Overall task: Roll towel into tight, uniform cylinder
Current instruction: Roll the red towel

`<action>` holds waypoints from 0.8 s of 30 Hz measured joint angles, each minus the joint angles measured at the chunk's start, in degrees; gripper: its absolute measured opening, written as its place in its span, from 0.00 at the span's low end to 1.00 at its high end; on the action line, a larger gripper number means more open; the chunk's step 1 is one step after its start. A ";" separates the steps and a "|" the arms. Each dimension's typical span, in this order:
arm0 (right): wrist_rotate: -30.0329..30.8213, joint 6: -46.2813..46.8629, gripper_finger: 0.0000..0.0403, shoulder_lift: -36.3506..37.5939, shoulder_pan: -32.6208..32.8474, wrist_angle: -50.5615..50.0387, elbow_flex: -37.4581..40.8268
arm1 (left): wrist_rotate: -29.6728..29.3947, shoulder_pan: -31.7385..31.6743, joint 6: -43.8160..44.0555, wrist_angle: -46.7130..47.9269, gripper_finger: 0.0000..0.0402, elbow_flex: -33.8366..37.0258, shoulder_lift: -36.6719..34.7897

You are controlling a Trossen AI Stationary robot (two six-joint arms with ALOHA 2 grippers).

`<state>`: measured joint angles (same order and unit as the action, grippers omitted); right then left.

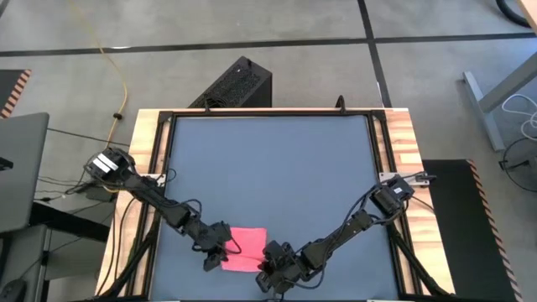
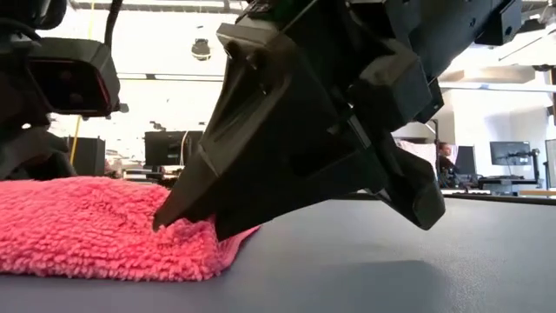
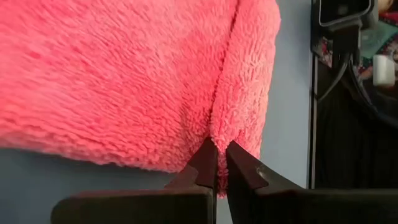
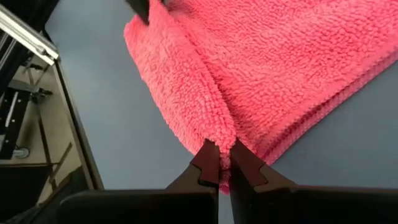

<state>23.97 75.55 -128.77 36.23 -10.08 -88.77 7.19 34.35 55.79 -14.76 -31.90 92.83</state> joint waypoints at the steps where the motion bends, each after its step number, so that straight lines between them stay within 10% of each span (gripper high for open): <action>1: 0.39 0.19 0.07 0.00 -0.01 -0.16 -0.01 | 0.14 0.00 0.28 -0.27 0.00 -0.04 0.66; 24: 0.04 0.71 0.09 0.15 -1.80 -1.88 -0.02 | 0.58 -0.48 -5.81 15.86 0.16 0.46 -11.36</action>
<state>24.01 76.26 -128.62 34.44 -11.96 -88.79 7.78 33.87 49.97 1.10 -31.44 81.47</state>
